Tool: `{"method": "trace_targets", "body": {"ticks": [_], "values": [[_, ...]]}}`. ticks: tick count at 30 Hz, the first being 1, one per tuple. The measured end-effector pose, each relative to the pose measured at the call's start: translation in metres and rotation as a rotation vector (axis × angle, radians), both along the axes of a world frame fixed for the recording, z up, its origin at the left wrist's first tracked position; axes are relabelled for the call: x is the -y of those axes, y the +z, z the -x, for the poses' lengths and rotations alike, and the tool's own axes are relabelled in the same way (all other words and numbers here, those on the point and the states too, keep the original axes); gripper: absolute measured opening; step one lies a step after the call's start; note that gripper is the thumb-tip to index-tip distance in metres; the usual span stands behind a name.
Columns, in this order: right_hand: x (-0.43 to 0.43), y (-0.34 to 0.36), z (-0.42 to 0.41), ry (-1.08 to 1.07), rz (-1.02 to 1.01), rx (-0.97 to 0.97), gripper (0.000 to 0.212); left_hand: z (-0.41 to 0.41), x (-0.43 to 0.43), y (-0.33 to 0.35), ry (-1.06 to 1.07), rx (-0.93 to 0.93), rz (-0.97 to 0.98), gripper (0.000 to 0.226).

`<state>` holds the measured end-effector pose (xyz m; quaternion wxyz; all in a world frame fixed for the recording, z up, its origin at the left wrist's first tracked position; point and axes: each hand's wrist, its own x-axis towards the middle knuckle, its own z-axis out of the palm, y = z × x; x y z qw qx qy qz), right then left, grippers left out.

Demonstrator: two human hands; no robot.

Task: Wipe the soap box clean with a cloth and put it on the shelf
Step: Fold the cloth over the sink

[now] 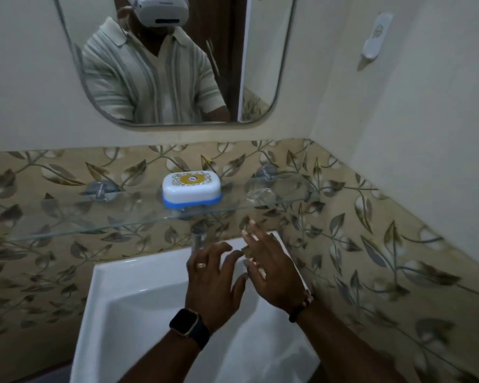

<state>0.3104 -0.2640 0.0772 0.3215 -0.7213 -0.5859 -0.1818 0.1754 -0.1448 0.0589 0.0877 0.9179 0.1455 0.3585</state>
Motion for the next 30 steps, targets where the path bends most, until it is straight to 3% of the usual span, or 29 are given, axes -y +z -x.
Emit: {"method": "trace_targets", "body": {"ticks": [5, 11, 16, 20, 25, 30], "values": [[0.026, -0.031, -0.033, -0.156, 0.189, -0.035, 0.069, -0.037, 0.011, -0.001, -0.055, -0.319, -0.028, 0.088], [0.025, -0.055, -0.068, -0.266, 0.411, -0.166, 0.098, -0.088, 0.005, -0.03, -0.104, -0.482, -0.052, 0.1], [0.02, -0.073, -0.087, -0.34, 0.549, -0.165, 0.1, -0.125, 0.004, -0.062, -0.099, -0.619, -0.049, 0.098], [0.022, -0.106, -0.089, -0.327, 0.804, -0.198, 0.085, -0.139, -0.003, -0.081, -0.138, -0.664, -0.01, 0.09], [0.018, -0.115, -0.085, -0.379, 0.605, -0.101, 0.08, -0.152, -0.008, -0.091, -0.149, -0.524, -0.015, 0.057], [0.02, -0.121, -0.083, -0.42, 0.59, -0.061, 0.067, -0.156, -0.01, -0.084, -0.123, -0.512, -0.034, 0.046]]}}
